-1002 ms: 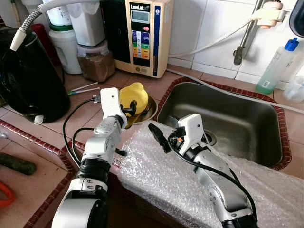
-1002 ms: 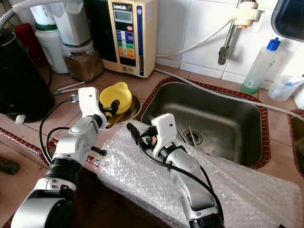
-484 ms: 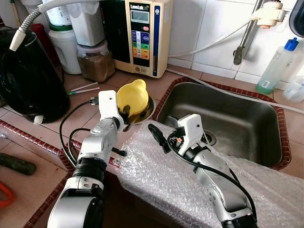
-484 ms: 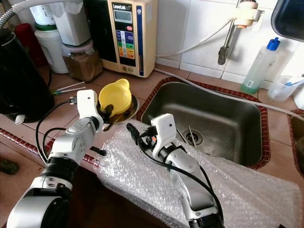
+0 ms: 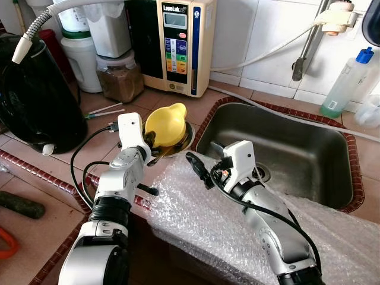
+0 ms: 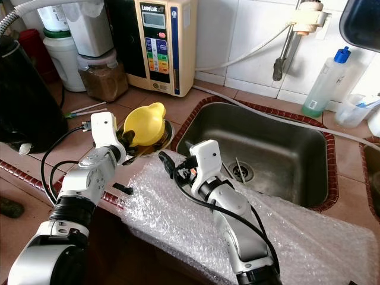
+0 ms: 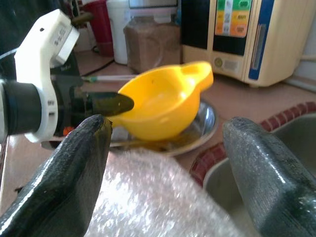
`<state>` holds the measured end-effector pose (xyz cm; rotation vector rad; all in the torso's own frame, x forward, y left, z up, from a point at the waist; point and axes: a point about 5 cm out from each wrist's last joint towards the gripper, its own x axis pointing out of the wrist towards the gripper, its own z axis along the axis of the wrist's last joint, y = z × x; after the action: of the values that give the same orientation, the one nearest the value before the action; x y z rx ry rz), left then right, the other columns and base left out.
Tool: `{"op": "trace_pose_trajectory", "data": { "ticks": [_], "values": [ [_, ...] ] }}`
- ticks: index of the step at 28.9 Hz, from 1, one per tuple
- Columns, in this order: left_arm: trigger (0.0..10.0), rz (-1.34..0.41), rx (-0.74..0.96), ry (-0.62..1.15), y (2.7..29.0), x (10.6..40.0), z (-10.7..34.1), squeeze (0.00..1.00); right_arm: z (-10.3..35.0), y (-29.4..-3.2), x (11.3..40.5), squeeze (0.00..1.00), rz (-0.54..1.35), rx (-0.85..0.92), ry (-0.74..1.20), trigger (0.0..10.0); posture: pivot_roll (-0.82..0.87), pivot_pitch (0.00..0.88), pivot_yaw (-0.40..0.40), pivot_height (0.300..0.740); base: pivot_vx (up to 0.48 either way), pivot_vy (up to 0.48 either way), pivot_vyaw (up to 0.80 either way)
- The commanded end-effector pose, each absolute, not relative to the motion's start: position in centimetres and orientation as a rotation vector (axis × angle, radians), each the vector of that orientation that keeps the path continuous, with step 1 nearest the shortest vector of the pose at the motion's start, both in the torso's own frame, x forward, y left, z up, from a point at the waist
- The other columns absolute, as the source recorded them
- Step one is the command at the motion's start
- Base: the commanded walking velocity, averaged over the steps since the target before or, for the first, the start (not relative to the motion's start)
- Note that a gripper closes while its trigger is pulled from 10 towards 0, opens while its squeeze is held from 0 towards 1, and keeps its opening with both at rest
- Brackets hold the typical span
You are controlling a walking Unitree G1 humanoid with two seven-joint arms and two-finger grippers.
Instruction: Kitchen organization
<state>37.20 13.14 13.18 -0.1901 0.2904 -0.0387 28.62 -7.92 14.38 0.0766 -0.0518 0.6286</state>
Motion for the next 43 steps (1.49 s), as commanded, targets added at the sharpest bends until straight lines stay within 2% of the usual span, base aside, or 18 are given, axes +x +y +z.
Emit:
{"op": "trace_pose_trajectory", "data": {
  "ticks": [1, 15, 18, 25, 32, 40, 43],
  "values": [
    [0.0, -0.047, -0.191, 0.286, 13.0, 37.2, 13.3, 0.00, 14.9, -8.1, 28.7, 0.00, 0.628, 0.078, -0.078, 10.0, -0.02, 0.000, 0.025, 0.740, 0.000, 0.000, 0.00],
    [0.0, -0.026, -0.185, 0.228, 13.0, 37.2, 13.7, 0.00, 15.2, -8.7, 29.2, 0.00, 0.622, 0.060, -0.096, 10.0, -0.02, 0.000, 0.016, 0.740, 0.000, 0.000, 0.00],
    [0.0, 0.032, -0.081, 0.055, 13.5, 37.4, 15.7, 0.00, 15.3, -9.0, 29.6, 0.00, 0.585, 0.042, -0.101, 10.0, -0.02, 0.000, 0.014, 0.740, 0.000, 0.000, 0.00],
    [0.0, 0.012, -0.086, -0.084, 12.8, 37.3, 17.4, 0.00, 14.7, -9.5, 30.0, 0.00, 0.560, 0.004, -0.072, 10.0, -0.02, 0.000, 0.009, 0.740, 0.000, 0.000, 0.00],
    [0.0, -0.131, -0.024, -0.183, 10.5, 36.5, 17.8, 0.00, 15.7, -9.6, 30.6, 0.00, 0.525, 0.046, -0.113, 10.0, -0.02, 0.000, 0.000, 0.740, 0.000, 0.000, 0.00],
    [0.0, -0.265, 0.030, -0.259, 7.3, 35.3, 17.9, 0.00, 16.7, -9.7, 31.7, 0.00, 0.403, 0.263, -0.140, 10.0, -0.02, 0.000, -0.004, 0.740, 0.000, 0.000, 0.00],
    [0.0, -0.286, 0.033, -0.259, 6.7, 35.0, 17.6, 0.00, 16.6, -10.0, 32.0, 0.00, 0.373, 0.253, -0.135, 10.0, -0.02, 0.000, -0.003, 0.740, 0.000, 0.000, 0.00]
  ]
}}
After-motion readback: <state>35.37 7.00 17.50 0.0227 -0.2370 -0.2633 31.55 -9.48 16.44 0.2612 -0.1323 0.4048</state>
